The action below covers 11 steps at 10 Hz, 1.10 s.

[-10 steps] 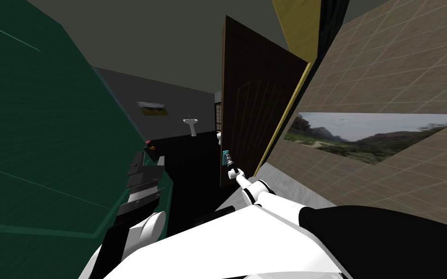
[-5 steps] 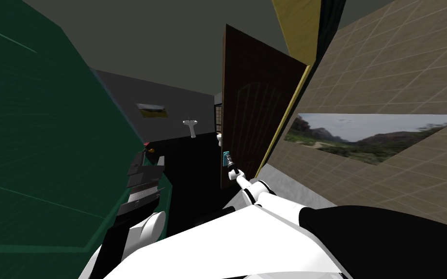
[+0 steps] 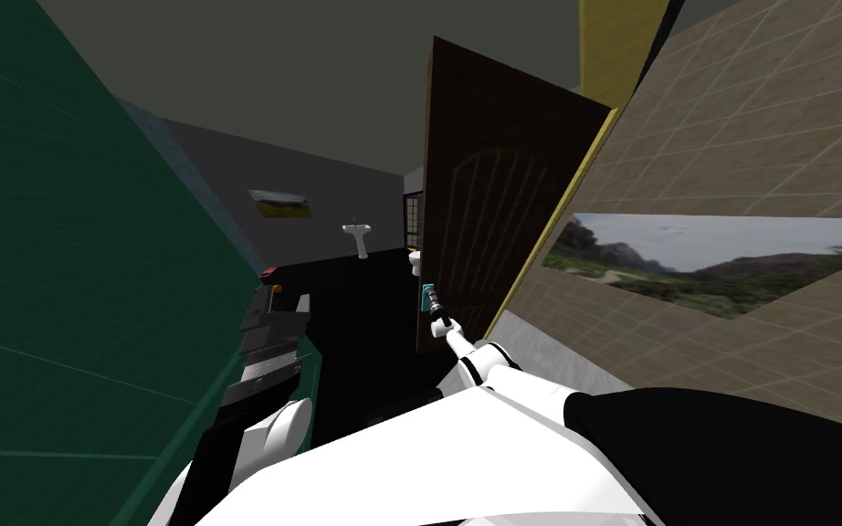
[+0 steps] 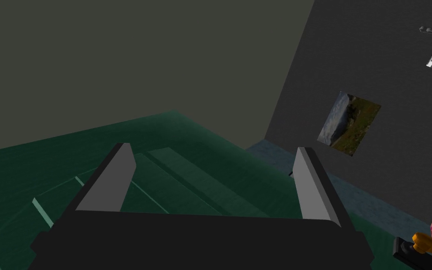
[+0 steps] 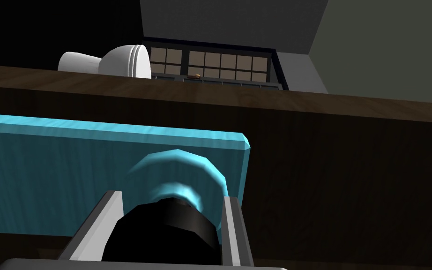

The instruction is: Push the door open

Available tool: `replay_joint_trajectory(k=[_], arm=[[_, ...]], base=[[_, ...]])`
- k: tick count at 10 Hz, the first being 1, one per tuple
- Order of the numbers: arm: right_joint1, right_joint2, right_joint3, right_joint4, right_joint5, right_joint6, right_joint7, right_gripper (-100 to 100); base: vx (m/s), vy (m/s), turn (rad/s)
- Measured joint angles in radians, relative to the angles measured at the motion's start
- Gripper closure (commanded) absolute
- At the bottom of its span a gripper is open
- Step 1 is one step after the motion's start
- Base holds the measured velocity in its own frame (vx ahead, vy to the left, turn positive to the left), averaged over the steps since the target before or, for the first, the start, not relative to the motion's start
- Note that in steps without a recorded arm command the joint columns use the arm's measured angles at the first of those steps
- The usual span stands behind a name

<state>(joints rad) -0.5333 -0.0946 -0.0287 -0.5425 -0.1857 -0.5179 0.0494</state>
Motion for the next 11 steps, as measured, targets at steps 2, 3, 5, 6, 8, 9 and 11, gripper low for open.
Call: replay_joint_trajectory(k=[2, 3, 5, 6, 8, 9, 11], arm=[[-0.026, -0.011, 0.000, 0.046, -0.002, -0.022, -0.011, 100], [-0.006, -0.007, -0.010, 0.016, -0.005, -0.007, -0.001, 100], [-0.017, -0.016, -0.021, 0.051, -0.011, -0.021, 0.000, 100], [-0.016, -0.015, -0.031, 0.060, -0.015, -0.029, 0.007, 100], [-0.023, -0.028, -0.046, 0.065, -0.022, -0.029, 0.009, 100], [0.001, -0.031, -0.056, 0.014, -0.026, -0.005, 0.019, 100], [-0.017, -0.037, -0.066, 0.042, -0.030, -0.020, 0.024, 100]], base=[[0.069, 0.041, -0.043], [0.134, 0.084, -0.050], [0.158, 0.076, -0.063], [0.176, 0.089, -0.059], [0.168, 0.117, -0.063], [0.125, 0.075, -0.071], [0.107, 0.043, -0.034]])
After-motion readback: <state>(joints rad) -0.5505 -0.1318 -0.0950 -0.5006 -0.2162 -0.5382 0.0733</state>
